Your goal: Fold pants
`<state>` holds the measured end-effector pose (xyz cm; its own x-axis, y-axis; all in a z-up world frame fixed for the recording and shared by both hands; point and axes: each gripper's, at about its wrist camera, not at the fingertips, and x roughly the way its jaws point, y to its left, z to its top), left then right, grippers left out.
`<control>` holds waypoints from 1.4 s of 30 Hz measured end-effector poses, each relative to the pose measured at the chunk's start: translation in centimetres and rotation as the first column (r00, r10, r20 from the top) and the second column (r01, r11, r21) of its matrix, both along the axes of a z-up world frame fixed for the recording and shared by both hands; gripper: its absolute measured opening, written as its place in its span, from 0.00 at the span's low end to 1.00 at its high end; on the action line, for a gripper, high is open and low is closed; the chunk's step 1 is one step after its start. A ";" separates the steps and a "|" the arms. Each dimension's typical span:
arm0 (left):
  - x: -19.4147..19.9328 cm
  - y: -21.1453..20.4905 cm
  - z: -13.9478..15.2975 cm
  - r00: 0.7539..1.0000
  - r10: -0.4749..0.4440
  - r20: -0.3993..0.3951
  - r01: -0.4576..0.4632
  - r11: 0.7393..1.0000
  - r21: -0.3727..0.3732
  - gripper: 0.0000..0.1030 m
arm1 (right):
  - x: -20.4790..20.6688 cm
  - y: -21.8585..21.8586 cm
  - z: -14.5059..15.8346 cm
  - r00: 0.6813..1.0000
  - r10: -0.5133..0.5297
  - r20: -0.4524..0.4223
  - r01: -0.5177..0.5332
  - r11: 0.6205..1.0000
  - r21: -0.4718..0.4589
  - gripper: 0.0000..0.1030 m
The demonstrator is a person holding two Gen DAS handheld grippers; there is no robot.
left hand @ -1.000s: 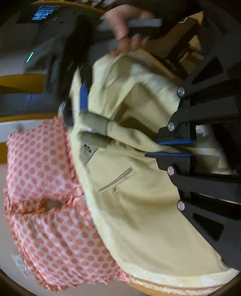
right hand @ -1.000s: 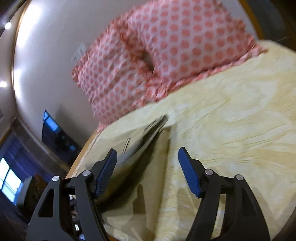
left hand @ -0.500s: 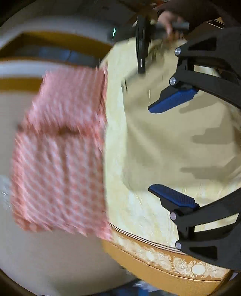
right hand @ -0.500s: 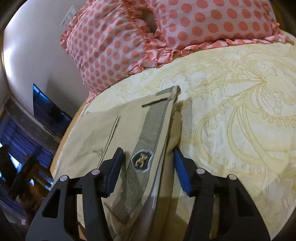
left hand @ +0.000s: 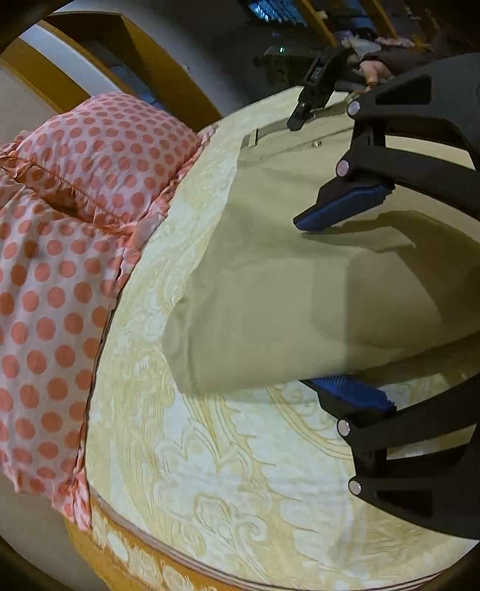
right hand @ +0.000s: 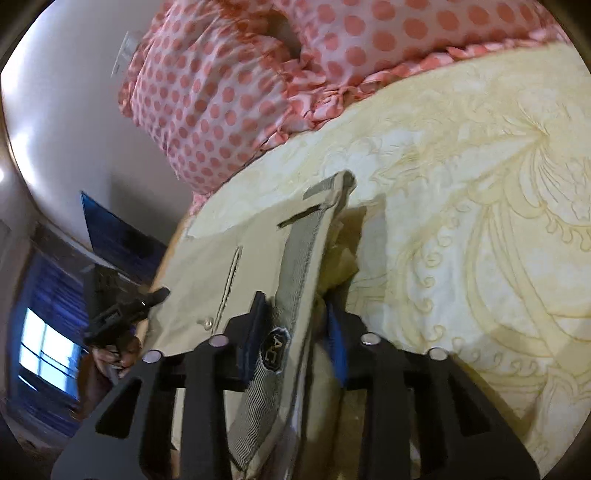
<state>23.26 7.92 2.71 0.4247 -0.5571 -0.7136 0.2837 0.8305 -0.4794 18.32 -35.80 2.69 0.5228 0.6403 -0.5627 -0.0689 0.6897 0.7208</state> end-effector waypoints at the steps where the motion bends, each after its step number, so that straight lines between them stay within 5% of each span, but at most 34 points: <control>1: 0.6 0.2 -0.1 1.000 -0.011 -0.013 0.011 1.000 -0.025 0.72 | 0.3 0.0 0.0 1.000 0.005 -0.009 -0.005 1.000 0.009 0.31; 2: 1.1 0.4 -0.3 1.000 -0.015 -0.025 0.014 0.998 -0.056 0.69 | 0.5 0.1 -0.1 1.000 0.017 -0.011 -0.017 1.000 0.022 0.30; 3: 1.7 0.8 -0.5 0.999 -0.006 -0.041 0.003 0.996 -0.086 0.50 | 0.6 0.1 -0.3 0.999 0.034 -0.013 -0.033 0.998 0.048 0.24; 6: 2.1 1.7 -1.2 0.996 0.016 -0.087 -0.030 0.986 -0.163 0.21 | 0.7 -0.9 -0.9 0.998 0.056 -0.013 -0.052 0.975 0.215 0.17; 16: 7.1 -2.8 3.6 0.993 0.038 0.110 -0.035 0.999 -0.027 0.18 | 5.9 -2.3 3.0 0.995 0.005 0.095 -0.015 0.995 0.101 0.12; 19: 10.7 -4.8 3.3 0.988 0.082 0.129 -0.089 0.995 0.046 0.20 | 8.9 -2.7 3.5 0.993 -0.037 0.109 0.041 0.998 -0.037 0.12; 22: 12.7 -6.2 1.6 0.991 0.110 0.074 -0.121 0.979 0.166 0.33 | 10.5 -2.3 1.9 0.999 -0.043 0.007 0.043 0.980 -0.195 0.23; 25: 10.1 -5.2 3.1 0.969 0.142 0.204 -0.190 0.953 0.237 0.39 | 8.1 -2.4 4.0 0.992 -0.082 0.095 0.107 0.949 -0.298 0.36; 26: 8.4 -4.8 4.3 0.948 0.143 0.284 -0.221 0.938 0.265 0.44 | 7.1 -2.2 4.8 0.988 -0.075 0.136 0.111 0.953 -0.283 0.46; 28: 5.6 -4.6 6.2 0.926 0.115 0.360 -0.205 0.953 0.224 0.52 | 5.9 -1.2 5.9 0.986 -0.022 0.168 0.055 0.980 -0.193 0.63; 32: 2.4 -6.7 6.6 0.951 -0.040 0.307 0.006 0.994 0.110 0.78 | 5.9 1.2 4.2 0.997 0.041 0.066 -0.033 0.992 -0.125 0.72; 34: 3.3 -8.1 4.4 0.976 -0.061 0.208 0.025 0.985 0.171 0.78 | 6.5 0.9 2.2 0.999 -0.018 -0.027 0.014 0.991 -0.131 0.72; 36: 5.4 -8.0 1.2 0.995 0.006 0.100 -0.033 0.961 0.275 0.60 | 6.2 0.4 2.2 0.996 -0.079 -0.038 0.074 0.991 -0.108 0.71; 37: 5.5 -7.7 0.9 0.991 0.021 0.130 -0.058 0.956 0.287 0.60 | 5.8 0.6 2.7 0.994 -0.097 -0.044 0.090 0.986 -0.141 0.71; 40: 3.0 -7.4 2.4 0.986 0.046 0.163 -0.099 0.937 0.334 0.64 | 2.5 3.1 5.2 0.986 -0.165 -0.008 0.150 0.914 -0.376 0.93; 42: -0.5 -7.1 4.1 0.970 0.030 0.242 -0.108 0.943 0.315 0.83 | -1.3 6.3 6.5 0.988 -0.140 0.071 0.157 0.874 -0.461 0.95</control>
<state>22.72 0.82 6.78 0.6282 -0.2758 -0.7275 0.2907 0.9505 -0.1094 17.02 -29.52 9.14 0.6154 0.2239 -0.7557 0.0416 0.9482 0.3149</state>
